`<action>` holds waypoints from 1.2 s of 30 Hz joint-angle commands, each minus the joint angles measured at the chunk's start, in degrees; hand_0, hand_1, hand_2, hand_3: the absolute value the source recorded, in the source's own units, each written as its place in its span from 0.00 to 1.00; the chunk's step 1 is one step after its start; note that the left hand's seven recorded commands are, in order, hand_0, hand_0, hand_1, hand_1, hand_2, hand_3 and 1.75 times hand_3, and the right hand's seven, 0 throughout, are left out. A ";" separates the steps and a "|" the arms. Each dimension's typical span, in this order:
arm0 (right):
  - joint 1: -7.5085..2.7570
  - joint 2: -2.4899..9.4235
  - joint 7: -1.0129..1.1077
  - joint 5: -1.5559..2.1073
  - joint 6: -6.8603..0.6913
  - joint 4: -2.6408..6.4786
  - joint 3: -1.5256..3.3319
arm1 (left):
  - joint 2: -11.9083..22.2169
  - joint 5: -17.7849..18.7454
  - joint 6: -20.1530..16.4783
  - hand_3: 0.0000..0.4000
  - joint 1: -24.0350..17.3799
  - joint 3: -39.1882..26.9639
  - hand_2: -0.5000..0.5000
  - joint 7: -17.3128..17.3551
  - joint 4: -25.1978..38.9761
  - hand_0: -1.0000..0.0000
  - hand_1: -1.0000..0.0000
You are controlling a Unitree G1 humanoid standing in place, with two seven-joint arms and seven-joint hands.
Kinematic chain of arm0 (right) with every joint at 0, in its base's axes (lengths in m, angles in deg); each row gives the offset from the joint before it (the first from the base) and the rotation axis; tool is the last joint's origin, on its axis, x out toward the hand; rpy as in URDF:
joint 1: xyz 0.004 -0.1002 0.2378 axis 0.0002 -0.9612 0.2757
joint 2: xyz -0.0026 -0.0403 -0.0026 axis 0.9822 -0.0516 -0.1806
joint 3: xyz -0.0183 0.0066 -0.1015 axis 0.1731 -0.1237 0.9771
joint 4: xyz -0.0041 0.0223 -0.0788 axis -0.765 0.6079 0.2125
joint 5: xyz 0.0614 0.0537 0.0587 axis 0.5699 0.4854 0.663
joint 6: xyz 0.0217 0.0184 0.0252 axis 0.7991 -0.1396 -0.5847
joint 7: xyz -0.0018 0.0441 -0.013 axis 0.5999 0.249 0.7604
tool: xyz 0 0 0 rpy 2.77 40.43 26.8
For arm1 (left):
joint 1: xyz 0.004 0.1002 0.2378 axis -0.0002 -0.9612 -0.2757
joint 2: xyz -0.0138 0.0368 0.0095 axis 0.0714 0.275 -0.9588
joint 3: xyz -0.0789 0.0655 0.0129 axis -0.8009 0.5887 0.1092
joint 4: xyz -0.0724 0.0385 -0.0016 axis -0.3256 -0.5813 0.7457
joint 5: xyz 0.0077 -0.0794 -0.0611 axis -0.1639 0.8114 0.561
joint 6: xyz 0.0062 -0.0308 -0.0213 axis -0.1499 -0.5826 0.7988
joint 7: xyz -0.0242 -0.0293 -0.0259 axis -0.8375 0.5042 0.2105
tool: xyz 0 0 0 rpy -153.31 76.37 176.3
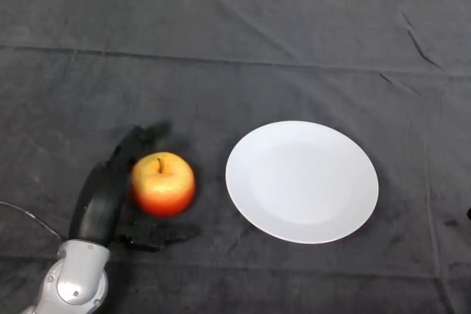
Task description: Move the apple to the plate
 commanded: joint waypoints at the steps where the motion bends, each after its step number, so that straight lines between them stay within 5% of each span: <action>1: -5.57 4.13 0.15 1.42 -5.39 4.33 0.08 | 1.93 -0.71 -0.91 1.00 1.01 1.20 0.50 -0.42 0.47 0.00 0.00; 15: -5.59 4.15 0.18 1.64 -5.44 4.25 0.29 | 4.21 -0.57 -4.22 1.00 1.98 -1.34 0.50 1.05 7.38 0.00 0.00; 36: -5.61 4.16 0.21 1.96 -5.50 4.18 0.59 | -0.33 -5.10 -7.69 1.00 8.22 2.89 0.50 -1.63 10.06 0.00 0.00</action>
